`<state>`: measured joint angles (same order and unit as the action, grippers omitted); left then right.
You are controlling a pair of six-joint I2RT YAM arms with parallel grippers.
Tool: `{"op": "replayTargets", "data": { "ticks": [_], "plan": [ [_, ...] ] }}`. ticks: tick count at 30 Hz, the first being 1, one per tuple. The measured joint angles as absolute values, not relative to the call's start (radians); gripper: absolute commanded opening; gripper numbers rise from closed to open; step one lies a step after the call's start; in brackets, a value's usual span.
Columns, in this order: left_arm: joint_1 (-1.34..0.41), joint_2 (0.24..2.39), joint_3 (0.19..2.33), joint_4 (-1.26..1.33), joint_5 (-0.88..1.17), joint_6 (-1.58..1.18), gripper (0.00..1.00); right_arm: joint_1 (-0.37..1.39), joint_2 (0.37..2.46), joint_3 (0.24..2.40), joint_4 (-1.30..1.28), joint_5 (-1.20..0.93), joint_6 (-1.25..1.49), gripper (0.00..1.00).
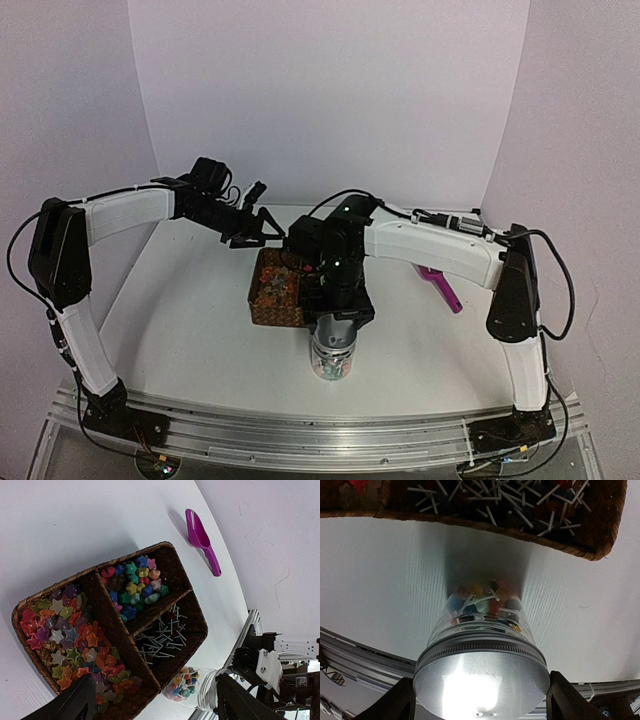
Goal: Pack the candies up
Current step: Close the bottle lid on the packing bottle.
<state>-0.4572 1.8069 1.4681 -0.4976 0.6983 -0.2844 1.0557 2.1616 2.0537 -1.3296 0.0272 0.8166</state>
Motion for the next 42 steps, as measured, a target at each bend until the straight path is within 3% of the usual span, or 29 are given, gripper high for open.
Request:
{"op": "replayTargets", "data": {
  "ticks": [18,27,31,42],
  "plan": [
    [-0.457,1.807,1.468,-0.498,0.698,-0.284,0.82,1.068,2.189,2.043,-1.330,0.005,0.786,0.64],
    [-0.457,1.807,1.468,-0.498,0.698,-0.284,0.82,1.070,2.192,2.043,-1.330,0.005,0.781,0.80],
    [-0.457,1.807,1.468,-0.498,0.698,-0.284,0.82,1.070,2.192,2.043,-1.330,0.005,0.781,0.95],
    [-0.457,1.807,1.467,-0.498,0.698,-0.284,0.82,1.073,2.194,2.050,-1.331,0.003,0.773,0.98]
  ]
}}
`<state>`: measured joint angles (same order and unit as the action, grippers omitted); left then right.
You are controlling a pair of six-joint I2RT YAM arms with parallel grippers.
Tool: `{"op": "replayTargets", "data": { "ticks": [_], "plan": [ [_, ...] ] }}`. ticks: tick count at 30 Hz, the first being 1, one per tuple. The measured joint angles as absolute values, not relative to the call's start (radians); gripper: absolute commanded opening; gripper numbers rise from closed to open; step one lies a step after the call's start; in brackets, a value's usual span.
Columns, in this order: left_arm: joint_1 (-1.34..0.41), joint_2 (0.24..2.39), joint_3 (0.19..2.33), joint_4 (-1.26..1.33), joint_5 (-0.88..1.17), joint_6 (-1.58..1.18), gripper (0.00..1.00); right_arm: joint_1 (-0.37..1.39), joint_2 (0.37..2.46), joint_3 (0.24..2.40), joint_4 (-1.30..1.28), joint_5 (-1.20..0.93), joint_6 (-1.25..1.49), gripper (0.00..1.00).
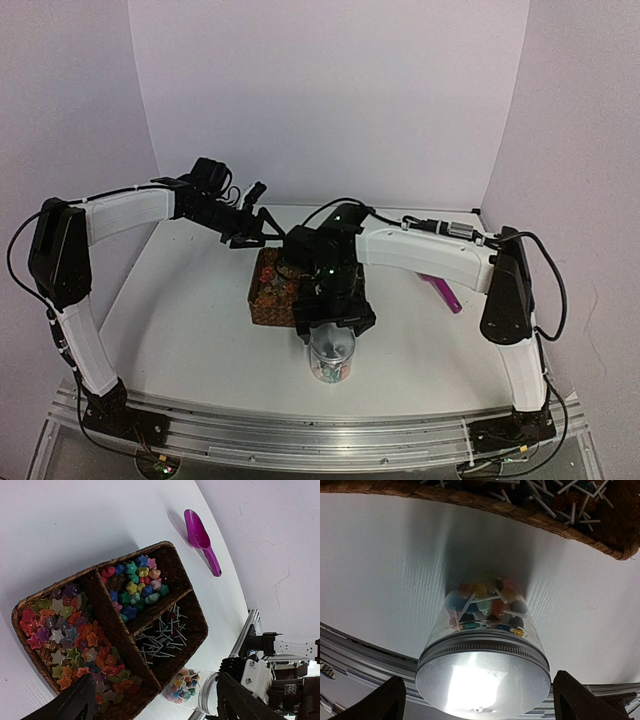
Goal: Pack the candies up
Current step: Close the bottle lid on the packing bottle, then screw the bottle lid onto the packing bottle.
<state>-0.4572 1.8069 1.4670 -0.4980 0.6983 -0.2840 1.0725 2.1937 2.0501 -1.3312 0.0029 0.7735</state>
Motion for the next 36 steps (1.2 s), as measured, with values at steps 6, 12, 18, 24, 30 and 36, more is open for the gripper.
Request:
{"op": "replayTargets", "data": {
  "ticks": [6,12,18,24,30,36],
  "plan": [
    [-0.457,1.807,1.465,-0.499,0.703,-0.274,0.82,1.073,2.194,2.109,-1.335,0.025,0.773,0.98],
    [-0.457,1.801,1.465,-0.504,0.724,-0.188,0.79,1.069,2.171,2.216,-1.331,0.113,0.775,0.98],
    [-0.475,1.707,1.430,-0.528,0.770,0.031,0.59,1.037,1.885,1.912,-1.152,0.146,0.795,0.72],
    [-0.680,1.544,1.274,-0.550,0.791,0.280,0.46,0.956,1.552,1.337,-0.817,0.064,0.873,0.50],
    [-0.807,1.597,1.177,-0.545,0.780,0.229,0.41,0.949,1.495,1.106,-0.558,-0.022,0.894,0.45],
    [-0.783,1.739,1.200,-0.464,0.798,-0.023,0.48,0.939,1.496,1.031,-0.401,-0.096,0.885,0.39]
  ]
}}
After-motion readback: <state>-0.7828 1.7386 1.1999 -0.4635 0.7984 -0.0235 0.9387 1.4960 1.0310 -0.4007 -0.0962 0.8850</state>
